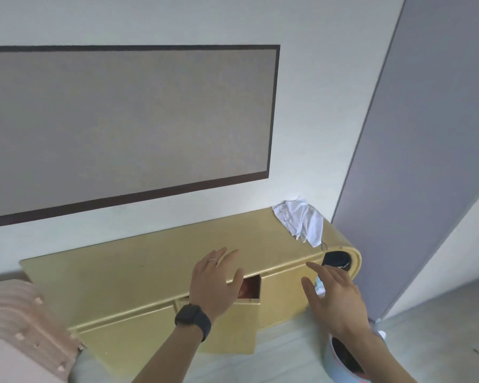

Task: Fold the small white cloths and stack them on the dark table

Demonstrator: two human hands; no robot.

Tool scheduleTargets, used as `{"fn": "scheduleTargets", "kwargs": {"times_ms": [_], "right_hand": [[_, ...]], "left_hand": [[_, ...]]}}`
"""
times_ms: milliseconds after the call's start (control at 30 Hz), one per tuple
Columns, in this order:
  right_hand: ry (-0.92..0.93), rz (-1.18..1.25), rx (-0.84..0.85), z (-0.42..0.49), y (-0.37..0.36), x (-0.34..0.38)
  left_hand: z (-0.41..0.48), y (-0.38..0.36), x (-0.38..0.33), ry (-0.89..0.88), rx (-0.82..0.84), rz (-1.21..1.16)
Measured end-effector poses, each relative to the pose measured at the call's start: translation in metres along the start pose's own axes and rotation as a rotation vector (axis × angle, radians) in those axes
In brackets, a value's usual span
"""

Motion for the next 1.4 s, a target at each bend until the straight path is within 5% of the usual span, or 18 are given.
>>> {"fn": "scheduleTargets", "kwargs": {"times_ms": [833,1067,1400], "right_hand": [[-0.351,-0.192,0.666,0.391,-0.367,-0.176],[-0.5,-0.215,0.591,0.417,-0.412,-0.217],[-0.385,-0.098,0.425,0.448,-0.375,-0.213]], "left_hand": [[0.324,-0.346,0.144,0.281,0.642,0.086],[0.332,-0.408,0.17,0.367,0.746,0.094],[0.332,-0.408,0.177,0.333,0.881,0.052]]}}
Point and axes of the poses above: each hand's wrist, its own z-axis towards the middle knuckle, its own y-axis out of the back of the hand, x = y × z, the point moved 6 cm from there along z, towards the middle knuckle, and after that the axes turned 4 degrees about -y, right-handed, at the moved point
